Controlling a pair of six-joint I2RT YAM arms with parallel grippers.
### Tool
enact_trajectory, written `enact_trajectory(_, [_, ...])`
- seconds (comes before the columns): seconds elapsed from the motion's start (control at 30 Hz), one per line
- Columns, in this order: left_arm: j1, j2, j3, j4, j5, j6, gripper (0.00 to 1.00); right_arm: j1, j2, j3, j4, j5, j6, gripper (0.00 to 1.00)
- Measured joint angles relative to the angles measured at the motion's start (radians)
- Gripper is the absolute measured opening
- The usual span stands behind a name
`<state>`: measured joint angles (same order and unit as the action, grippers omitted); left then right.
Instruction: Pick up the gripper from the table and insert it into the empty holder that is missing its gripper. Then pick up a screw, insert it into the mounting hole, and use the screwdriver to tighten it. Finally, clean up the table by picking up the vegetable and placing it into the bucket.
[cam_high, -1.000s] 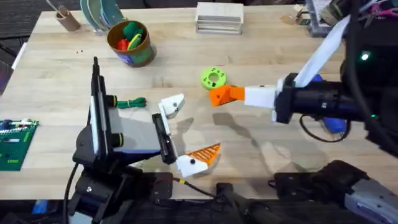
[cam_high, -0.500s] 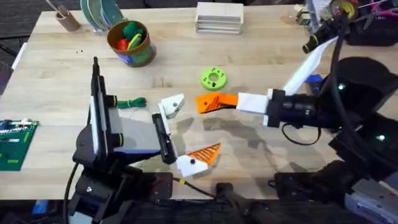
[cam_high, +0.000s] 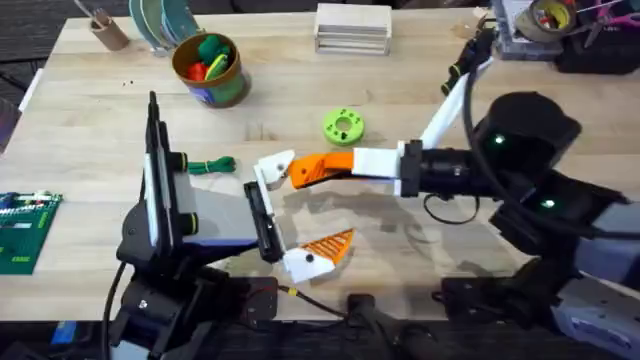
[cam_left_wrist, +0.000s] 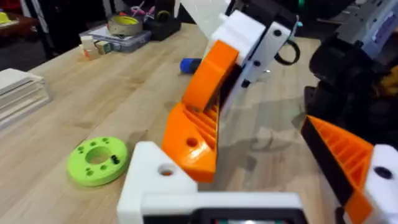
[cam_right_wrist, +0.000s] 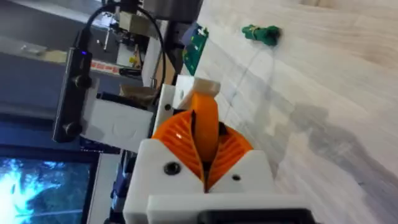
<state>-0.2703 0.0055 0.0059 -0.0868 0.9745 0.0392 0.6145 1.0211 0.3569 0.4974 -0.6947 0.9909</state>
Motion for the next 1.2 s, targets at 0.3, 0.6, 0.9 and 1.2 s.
enact_trajectory(0.3, [0.015,0.0,0.0,0.005,-0.065,-0.003,0.993,0.027,0.139,-0.007,0.219,0.001,0.075,0.014])
enact_trajectory(0.6, [0.023,0.0,0.001,0.008,-0.103,-0.015,0.993,0.045,0.242,-0.007,0.351,0.009,0.128,0.013])
enact_trajectory(0.9, [0.02,0.0,0.002,0.0,-0.023,-0.026,0.992,0.059,0.328,-0.007,0.451,-0.006,0.146,0.012])
enact_trajectory(1.2, [0.02,0.0,0.002,-0.004,0.014,-0.028,0.993,0.06,0.354,-0.007,0.49,-0.013,0.158,0.011])
